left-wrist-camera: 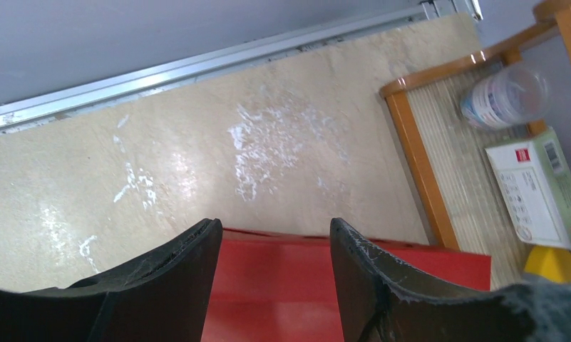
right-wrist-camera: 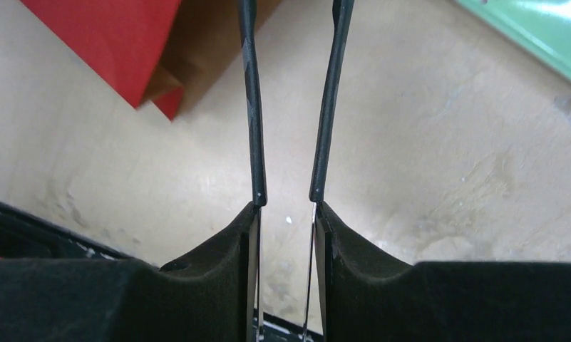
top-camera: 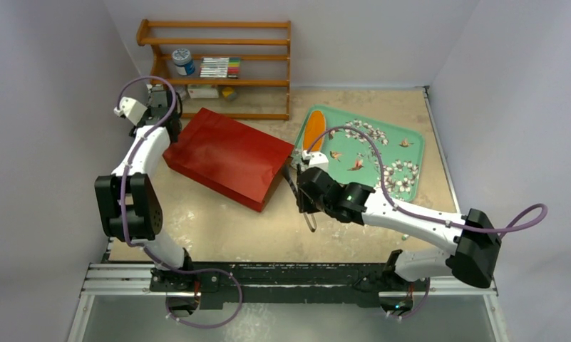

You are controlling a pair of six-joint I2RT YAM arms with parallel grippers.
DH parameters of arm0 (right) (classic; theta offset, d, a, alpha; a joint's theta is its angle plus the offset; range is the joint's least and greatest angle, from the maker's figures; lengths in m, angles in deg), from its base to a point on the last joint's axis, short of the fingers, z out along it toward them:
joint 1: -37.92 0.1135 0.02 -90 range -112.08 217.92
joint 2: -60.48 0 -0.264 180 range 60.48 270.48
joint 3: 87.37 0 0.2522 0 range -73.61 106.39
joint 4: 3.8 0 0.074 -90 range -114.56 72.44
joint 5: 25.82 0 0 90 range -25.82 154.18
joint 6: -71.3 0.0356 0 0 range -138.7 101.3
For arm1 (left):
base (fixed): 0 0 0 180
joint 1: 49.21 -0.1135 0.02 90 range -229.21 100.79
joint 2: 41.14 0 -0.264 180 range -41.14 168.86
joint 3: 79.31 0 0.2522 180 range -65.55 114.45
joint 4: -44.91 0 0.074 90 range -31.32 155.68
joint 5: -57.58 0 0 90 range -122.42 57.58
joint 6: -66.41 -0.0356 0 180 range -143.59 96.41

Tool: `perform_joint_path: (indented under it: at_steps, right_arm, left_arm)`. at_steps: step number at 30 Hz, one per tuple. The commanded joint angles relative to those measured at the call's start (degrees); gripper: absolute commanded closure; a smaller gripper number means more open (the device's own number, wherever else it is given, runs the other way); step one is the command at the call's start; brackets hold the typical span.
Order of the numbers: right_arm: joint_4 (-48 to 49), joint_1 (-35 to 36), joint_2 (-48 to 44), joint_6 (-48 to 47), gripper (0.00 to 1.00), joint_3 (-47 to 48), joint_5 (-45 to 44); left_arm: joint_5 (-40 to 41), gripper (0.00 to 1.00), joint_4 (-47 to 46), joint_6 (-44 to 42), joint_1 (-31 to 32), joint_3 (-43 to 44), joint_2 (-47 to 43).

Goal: Take the fake bread out of the paper bag
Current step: Place the fake bread in the container, then take out the fake bread from the paper bag.

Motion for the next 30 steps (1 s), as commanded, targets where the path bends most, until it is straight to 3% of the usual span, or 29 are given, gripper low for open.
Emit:
perform_joint_path:
  at_steps: [1,7,15,23,30]
  right_arm:
    - [-1.11,1.27,-4.05,2.04,0.67,-4.10,1.21]
    - [1.94,2.39,-5.84,1.94,0.68,-8.63,5.47]
    - [10.26,3.22,1.80,-3.38,0.69,-7.48,8.43]
    - [18.54,3.73,10.77,-11.38,0.69,-0.70,12.44]
    - [19.23,7.83,17.43,-17.01,0.69,9.51,14.17]
  left_arm:
    - [-0.47,0.42,0.07,1.26,-2.09,0.85,-0.20]
    - [0.35,0.42,0.49,1.42,-3.16,1.73,1.19]
    - [1.18,0.42,1.72,1.00,-4.66,4.19,4.41]
    - [0.61,0.42,3.50,-0.67,-5.73,8.93,9.92]
    - [-1.72,0.43,3.15,-2.20,-5.79,10.98,13.57]
